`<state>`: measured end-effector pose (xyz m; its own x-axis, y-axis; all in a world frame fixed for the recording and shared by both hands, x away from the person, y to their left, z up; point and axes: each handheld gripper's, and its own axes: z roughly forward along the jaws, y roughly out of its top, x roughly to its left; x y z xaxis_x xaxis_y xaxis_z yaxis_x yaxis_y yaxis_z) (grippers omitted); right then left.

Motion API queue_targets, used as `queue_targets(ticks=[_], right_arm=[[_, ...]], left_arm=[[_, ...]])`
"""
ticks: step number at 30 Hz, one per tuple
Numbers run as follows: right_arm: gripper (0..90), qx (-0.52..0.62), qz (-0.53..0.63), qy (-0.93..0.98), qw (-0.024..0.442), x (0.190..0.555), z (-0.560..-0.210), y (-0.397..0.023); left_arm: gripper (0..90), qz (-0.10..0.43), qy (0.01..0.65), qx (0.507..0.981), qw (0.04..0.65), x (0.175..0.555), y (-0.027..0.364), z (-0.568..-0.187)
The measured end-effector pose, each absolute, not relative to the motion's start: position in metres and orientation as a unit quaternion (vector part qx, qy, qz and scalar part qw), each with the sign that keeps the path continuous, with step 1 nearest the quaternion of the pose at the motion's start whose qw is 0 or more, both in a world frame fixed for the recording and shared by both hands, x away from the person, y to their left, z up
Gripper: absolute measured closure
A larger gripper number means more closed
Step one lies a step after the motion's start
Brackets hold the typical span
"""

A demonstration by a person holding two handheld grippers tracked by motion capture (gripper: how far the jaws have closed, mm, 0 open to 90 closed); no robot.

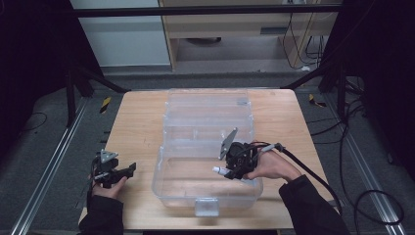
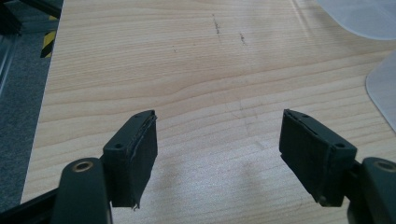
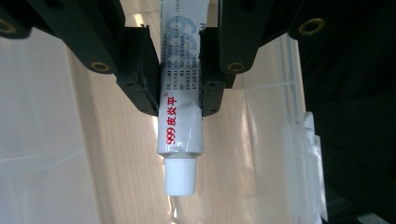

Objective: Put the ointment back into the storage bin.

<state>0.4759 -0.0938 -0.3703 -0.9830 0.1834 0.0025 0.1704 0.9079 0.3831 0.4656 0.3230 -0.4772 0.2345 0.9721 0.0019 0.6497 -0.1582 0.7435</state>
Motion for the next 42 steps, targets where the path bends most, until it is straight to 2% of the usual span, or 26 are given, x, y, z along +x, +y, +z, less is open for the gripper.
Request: queue_targets(ticks=[13,42], right_arm=[[70.0,0.074,0.151,0.986,0.010,0.473,-0.401,-0.087],[69.6,0.050,0.102,0.994,-0.005,0.470,-0.442,-0.076]], left_arm=[[27.7,0.252,0.565,0.718,0.319,0.466,0.323,-0.477],[27.8,0.252,0.565,0.719,0.317,0.466,0.323,-0.478]])
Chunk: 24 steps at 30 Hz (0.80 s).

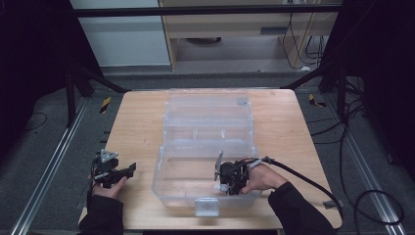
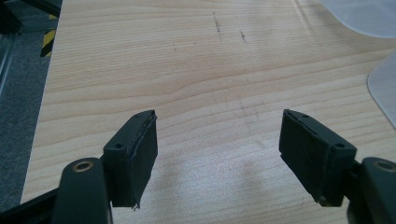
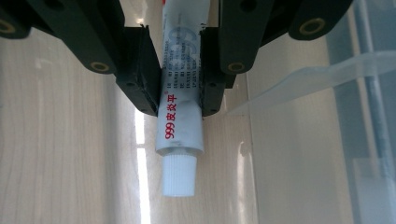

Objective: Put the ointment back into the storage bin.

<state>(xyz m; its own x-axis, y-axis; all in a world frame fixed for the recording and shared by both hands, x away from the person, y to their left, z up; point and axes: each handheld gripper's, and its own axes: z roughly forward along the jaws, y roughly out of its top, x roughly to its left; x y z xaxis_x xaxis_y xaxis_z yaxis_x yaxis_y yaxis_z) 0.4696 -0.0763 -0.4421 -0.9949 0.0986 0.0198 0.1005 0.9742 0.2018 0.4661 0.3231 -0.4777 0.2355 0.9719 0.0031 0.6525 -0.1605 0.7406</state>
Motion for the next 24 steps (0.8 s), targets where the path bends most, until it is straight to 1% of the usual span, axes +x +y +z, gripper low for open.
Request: queue_targets(ticks=[15,21,24], right_arm=[[69.0,-0.051,-0.093,-0.994,0.014,0.469,-0.446,-0.074],[67.3,-0.056,-0.111,-0.992,0.003,0.469,-0.436,-0.078],[65.9,-0.070,-0.130,-0.989,-0.009,0.470,-0.426,-0.085]], left_arm=[[27.8,0.251,0.565,0.719,0.317,0.466,0.323,-0.478],[27.8,0.251,0.565,0.719,0.317,0.466,0.323,-0.478],[27.8,0.250,0.565,0.719,0.318,0.466,0.323,-0.478]])
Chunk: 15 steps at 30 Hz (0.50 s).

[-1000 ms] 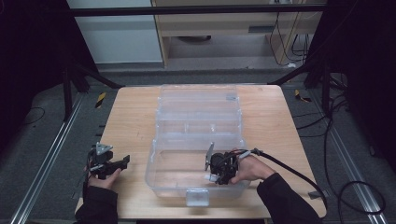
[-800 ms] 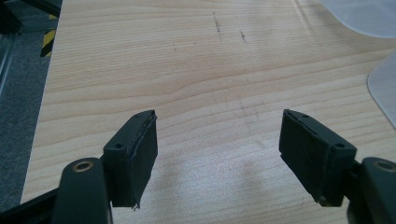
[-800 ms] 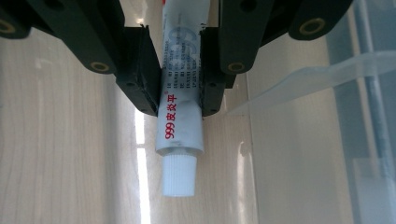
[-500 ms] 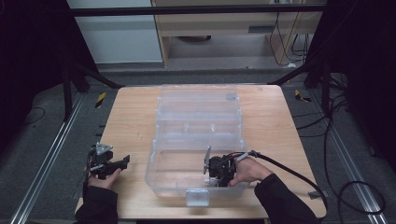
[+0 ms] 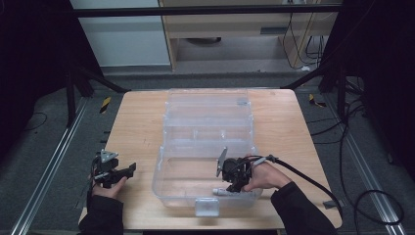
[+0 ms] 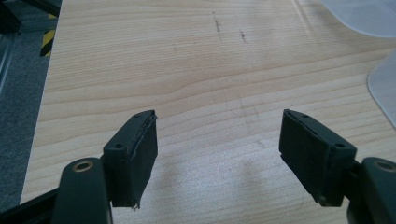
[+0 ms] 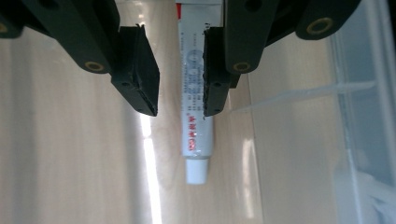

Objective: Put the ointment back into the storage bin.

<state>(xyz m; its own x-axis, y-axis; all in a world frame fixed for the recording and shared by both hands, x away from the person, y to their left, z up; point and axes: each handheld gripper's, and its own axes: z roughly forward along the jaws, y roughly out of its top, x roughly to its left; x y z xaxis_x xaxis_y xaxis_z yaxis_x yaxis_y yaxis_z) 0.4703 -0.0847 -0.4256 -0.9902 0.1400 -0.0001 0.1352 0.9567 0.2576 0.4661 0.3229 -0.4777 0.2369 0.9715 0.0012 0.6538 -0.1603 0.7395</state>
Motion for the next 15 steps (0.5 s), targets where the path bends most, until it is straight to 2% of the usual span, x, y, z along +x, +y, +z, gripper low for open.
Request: queue_targets(ticks=[9,15], right_arm=[[58.4,0.134,0.215,0.967,0.026,0.470,-0.400,-0.110],[48.2,0.174,0.292,0.939,0.045,0.465,-0.387,-0.134]], left_arm=[[29.0,0.248,0.564,0.721,0.319,0.466,0.322,-0.477],[29.5,0.247,0.563,0.722,0.318,0.466,0.322,-0.477]])
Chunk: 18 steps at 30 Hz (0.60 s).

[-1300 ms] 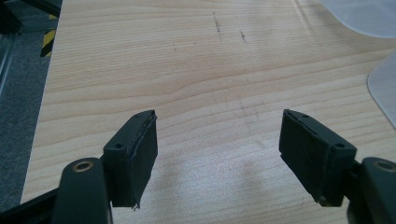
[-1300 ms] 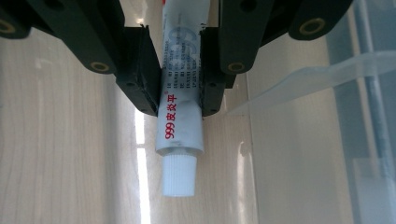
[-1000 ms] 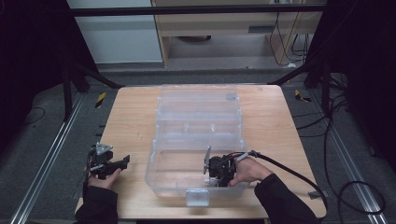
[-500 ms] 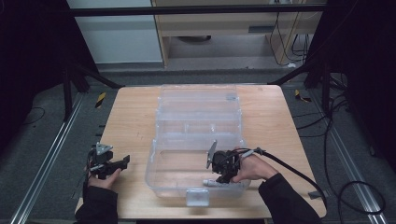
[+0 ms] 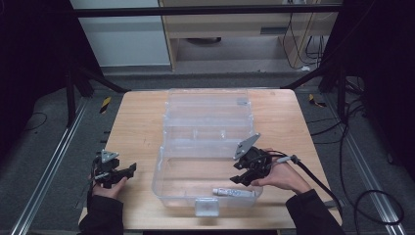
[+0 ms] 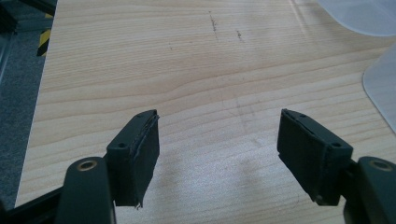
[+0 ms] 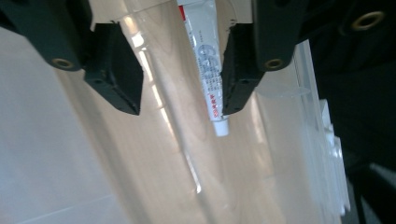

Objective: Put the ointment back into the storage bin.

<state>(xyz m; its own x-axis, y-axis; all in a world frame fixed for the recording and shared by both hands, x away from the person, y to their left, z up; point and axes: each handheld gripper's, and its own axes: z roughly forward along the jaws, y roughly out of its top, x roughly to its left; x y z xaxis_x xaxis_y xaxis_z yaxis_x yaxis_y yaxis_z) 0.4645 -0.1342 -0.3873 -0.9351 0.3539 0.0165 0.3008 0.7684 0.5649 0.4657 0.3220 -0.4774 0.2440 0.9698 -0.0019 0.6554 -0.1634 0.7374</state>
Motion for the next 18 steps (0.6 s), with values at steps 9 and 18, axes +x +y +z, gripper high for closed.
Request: queue_targets(ticks=[9,18], right_arm=[[37.2,0.234,0.374,0.894,0.082,0.450,-0.375,-0.171],[26.6,0.288,0.416,0.852,0.137,0.443,-0.378,-0.203]], left_arm=[[29.6,0.247,0.564,0.722,0.317,0.466,0.321,-0.478],[30.6,0.247,0.563,0.722,0.317,0.465,0.321,-0.477]])
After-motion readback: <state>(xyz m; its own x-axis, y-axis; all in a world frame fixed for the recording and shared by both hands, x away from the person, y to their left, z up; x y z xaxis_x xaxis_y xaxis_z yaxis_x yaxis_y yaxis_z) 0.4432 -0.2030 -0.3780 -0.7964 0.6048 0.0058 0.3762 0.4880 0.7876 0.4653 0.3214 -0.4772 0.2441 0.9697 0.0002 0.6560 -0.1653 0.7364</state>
